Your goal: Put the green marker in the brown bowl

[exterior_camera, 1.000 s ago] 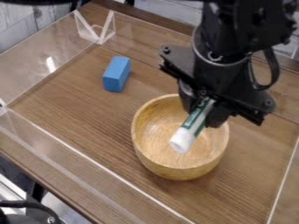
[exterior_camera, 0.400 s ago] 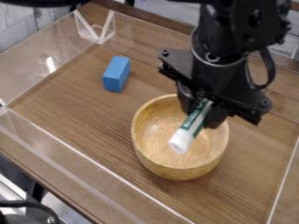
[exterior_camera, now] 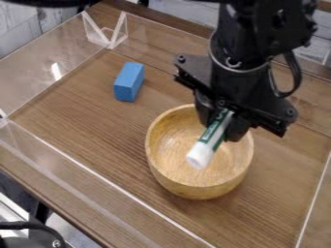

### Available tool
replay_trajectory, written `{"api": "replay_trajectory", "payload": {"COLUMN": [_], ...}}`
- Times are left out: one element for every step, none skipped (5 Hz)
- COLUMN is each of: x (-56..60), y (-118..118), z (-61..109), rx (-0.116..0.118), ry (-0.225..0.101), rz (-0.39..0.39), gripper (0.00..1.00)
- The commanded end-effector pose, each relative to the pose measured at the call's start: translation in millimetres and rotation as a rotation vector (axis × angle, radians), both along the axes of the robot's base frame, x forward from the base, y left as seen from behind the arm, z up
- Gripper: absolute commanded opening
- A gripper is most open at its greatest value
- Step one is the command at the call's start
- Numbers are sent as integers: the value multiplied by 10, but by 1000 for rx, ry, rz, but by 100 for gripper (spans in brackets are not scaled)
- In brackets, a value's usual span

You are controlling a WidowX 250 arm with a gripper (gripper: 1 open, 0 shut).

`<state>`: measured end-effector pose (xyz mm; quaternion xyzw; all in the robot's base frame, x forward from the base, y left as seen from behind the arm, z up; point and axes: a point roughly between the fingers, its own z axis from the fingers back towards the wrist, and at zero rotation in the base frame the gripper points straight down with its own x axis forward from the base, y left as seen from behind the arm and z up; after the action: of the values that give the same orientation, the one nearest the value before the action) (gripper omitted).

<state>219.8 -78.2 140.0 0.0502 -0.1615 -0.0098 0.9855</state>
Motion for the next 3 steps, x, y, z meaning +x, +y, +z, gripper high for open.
{"api": "replay_trajectory", "payload": {"x": [62,77,91], "y": [28,48,66], "z": [98,96,94], "rx": [-19,-28,-34], "ry": [-32,-33,-32], "rz": [13,21,25], "gripper": [0,0,0]}}
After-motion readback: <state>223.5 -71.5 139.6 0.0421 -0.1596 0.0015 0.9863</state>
